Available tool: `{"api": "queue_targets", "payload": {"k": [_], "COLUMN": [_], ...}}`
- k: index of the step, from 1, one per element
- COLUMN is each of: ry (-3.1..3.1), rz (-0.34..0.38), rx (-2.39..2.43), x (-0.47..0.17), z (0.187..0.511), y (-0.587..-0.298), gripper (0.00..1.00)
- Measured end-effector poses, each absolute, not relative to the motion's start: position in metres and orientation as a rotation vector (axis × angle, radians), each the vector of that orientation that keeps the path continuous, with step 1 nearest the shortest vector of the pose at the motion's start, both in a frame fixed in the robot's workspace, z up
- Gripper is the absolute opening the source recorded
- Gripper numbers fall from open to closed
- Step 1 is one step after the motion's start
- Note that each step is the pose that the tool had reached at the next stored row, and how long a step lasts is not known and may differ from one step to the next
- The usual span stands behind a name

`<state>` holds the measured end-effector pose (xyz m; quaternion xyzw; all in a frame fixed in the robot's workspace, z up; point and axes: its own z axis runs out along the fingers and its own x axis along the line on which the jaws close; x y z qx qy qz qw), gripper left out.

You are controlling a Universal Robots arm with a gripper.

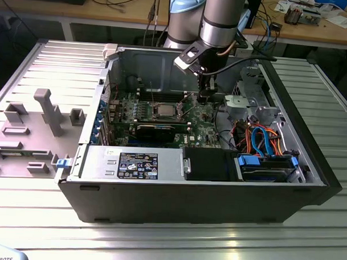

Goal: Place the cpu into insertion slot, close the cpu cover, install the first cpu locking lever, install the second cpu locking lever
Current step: 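Close the cpu cover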

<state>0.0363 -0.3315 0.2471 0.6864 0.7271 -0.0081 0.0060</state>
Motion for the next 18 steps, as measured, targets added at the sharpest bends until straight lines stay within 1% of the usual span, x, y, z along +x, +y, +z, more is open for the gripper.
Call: {"api": "queue_targets", "payload": {"k": [18], "ry": [2.276], "rz": [-0.026], "rx": [2.149], "x": [0.0319], "z": [0.2468], "y": [-0.3314], "gripper": [0.11]}}
